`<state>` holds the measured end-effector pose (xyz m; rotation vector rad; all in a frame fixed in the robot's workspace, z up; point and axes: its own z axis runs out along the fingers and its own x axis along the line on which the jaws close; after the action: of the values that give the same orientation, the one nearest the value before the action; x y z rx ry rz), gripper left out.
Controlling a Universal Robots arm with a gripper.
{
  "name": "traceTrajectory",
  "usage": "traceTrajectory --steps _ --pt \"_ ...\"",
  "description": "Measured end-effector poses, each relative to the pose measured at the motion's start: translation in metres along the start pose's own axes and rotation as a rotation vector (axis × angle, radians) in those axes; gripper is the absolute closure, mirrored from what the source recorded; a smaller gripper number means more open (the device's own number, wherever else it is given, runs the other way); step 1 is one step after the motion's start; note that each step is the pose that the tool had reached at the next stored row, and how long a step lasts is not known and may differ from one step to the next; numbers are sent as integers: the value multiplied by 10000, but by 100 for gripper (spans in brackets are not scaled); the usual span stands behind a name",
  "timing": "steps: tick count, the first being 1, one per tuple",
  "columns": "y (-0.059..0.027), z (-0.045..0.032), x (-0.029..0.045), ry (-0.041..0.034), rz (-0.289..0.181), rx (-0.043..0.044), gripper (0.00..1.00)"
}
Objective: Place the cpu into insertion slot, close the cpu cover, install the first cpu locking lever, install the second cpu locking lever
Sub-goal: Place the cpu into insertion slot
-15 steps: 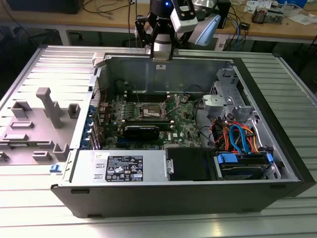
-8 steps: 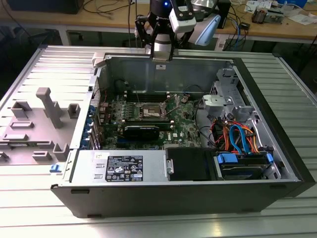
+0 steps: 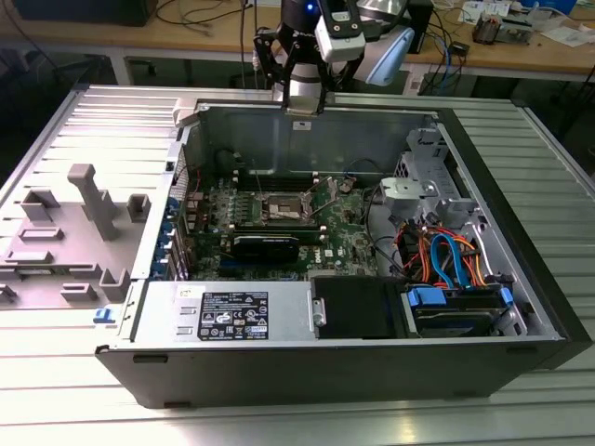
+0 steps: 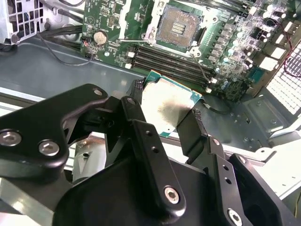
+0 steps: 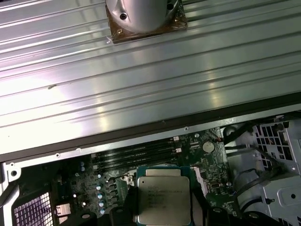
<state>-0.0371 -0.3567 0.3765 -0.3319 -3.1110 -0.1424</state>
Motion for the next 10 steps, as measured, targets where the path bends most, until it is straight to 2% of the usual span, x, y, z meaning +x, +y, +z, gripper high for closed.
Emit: traceTrajectory --steps 10 --pt "-1 2 3 -20 228 -4 46"
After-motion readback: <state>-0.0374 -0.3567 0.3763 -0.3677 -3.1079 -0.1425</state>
